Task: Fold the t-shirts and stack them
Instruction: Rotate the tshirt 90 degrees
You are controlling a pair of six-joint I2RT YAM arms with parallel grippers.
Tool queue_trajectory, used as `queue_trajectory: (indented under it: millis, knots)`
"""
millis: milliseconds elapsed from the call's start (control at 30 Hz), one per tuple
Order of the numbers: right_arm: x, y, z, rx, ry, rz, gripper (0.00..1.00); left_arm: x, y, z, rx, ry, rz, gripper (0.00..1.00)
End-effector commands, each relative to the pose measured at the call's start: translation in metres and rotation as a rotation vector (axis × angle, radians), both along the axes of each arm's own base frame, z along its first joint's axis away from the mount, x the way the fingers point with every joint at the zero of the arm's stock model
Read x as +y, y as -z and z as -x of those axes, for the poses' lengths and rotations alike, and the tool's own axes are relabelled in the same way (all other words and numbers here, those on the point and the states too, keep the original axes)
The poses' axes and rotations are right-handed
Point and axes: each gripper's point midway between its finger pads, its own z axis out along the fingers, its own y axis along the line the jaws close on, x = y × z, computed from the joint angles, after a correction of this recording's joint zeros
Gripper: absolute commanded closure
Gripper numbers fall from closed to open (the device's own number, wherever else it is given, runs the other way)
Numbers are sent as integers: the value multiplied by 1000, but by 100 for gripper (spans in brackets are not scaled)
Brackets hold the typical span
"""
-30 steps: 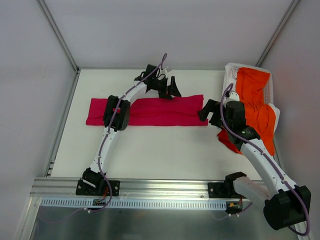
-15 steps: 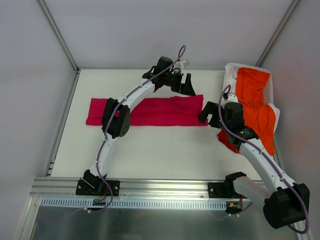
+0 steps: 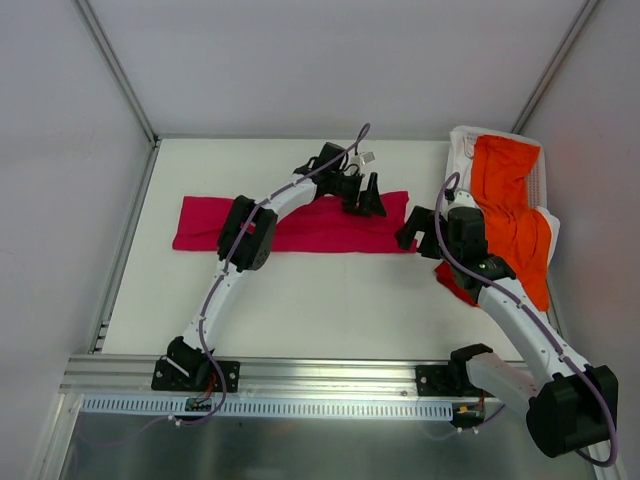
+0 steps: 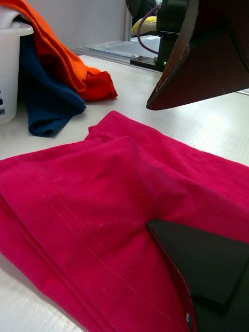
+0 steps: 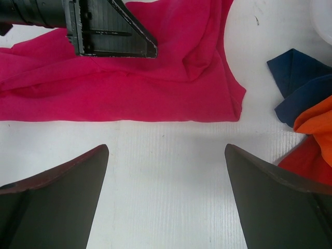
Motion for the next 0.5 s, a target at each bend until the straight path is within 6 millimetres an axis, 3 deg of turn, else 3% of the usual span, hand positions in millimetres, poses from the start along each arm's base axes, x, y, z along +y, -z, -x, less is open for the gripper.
queue_trajectory:
  millis: [0,233,367,467]
  knots:
    - [-1,-3,-2,-19,-5,14,1,-2,5,9,49,13,-4,10]
    - [0,-1,-1,-16,-4,11,0,9,19,-5,28,-88,-135,10]
    - [-7,-5,-2,-34,23,33,1,38,36,-34,-86,-238,-356,8]
    - [-10,-10,-2,-50,25,43,1,58,36,-54,-173,-304,-478,5]
